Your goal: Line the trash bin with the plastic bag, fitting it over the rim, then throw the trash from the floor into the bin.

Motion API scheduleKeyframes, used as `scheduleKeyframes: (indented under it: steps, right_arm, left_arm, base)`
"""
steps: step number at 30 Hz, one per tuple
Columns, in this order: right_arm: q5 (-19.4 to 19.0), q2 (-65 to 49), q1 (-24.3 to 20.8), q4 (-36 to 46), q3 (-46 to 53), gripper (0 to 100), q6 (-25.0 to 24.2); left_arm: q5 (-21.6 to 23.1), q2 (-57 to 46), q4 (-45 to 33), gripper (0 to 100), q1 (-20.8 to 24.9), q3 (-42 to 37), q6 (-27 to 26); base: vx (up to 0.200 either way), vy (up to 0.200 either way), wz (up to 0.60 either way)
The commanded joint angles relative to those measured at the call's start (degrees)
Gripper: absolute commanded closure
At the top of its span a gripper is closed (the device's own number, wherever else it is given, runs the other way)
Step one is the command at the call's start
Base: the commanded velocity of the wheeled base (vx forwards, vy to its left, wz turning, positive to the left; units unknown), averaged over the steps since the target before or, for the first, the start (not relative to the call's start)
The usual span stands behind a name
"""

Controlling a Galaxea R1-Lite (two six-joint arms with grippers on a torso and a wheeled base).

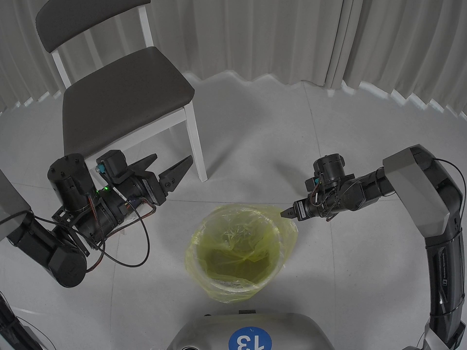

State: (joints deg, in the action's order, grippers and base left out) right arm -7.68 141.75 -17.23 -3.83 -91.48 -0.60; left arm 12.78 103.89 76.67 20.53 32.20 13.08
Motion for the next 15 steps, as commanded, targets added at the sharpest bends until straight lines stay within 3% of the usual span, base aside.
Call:
scheduleKeyframes:
  steps: [1, 15]
  right_arm:
    - [-0.1, -4.9, 0.7, -0.1, 2.7, 0, 0.0]
    - [-0.2, -7.3, 2.5, -0.2, 4.7, 0, -0.1]
  left_arm:
    - [0.0, -0.5, 0.0, 0, -0.1, 0.2, 0.1]
    - [0.1, -0.5, 0.1, 0, -0.4, 0.2, 0.1]
  base:
    - [0.000, 0.000, 0.00]
    - [0.000, 0.000, 0.00]
